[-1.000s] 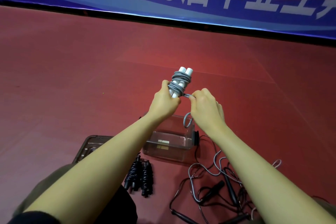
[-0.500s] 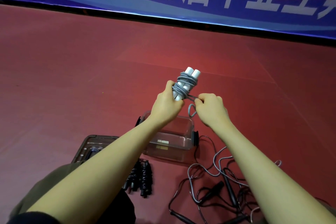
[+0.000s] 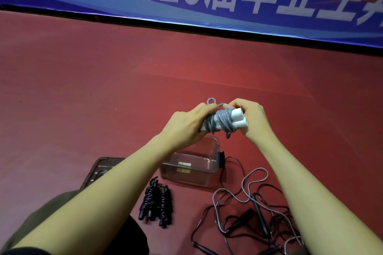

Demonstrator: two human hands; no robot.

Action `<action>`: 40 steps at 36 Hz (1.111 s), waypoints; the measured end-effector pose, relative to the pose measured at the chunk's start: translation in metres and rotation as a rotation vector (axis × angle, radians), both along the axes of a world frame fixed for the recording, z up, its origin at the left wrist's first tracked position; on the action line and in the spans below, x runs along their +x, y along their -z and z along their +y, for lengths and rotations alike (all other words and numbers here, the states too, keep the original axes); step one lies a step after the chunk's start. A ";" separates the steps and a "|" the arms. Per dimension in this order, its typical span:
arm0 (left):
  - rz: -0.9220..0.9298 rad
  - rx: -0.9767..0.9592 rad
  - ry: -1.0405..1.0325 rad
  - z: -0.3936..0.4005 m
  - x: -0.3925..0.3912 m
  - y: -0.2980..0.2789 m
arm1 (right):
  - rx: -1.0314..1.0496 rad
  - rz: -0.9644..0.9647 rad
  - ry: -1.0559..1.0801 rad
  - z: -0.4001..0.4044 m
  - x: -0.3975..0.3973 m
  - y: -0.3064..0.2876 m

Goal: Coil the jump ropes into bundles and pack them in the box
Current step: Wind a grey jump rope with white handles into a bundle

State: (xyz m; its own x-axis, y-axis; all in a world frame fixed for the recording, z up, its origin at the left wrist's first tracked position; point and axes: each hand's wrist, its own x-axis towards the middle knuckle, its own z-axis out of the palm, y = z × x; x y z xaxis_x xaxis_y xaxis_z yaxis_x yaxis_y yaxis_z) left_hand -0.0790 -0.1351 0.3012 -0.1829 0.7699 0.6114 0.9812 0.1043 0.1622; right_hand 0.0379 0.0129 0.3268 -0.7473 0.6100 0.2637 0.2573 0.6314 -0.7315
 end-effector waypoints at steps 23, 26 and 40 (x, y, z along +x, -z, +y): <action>0.454 -0.020 0.156 -0.001 -0.020 0.014 | -0.011 0.038 -0.288 0.008 0.004 -0.016; 0.451 -0.027 0.146 -0.001 -0.022 0.016 | 0.006 -0.016 -0.265 0.011 0.005 -0.015; 0.488 -0.068 0.106 -0.003 -0.021 0.017 | 0.726 -0.195 -0.223 0.001 0.010 -0.014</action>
State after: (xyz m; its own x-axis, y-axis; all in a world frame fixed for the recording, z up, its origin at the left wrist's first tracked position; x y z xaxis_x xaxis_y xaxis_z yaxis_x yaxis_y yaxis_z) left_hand -0.1004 -0.1378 0.2842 0.1936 0.8096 0.5541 0.9466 -0.0058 -0.3223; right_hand 0.0474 0.0141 0.3409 -0.9058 0.1651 0.3902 0.1495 0.9863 -0.0702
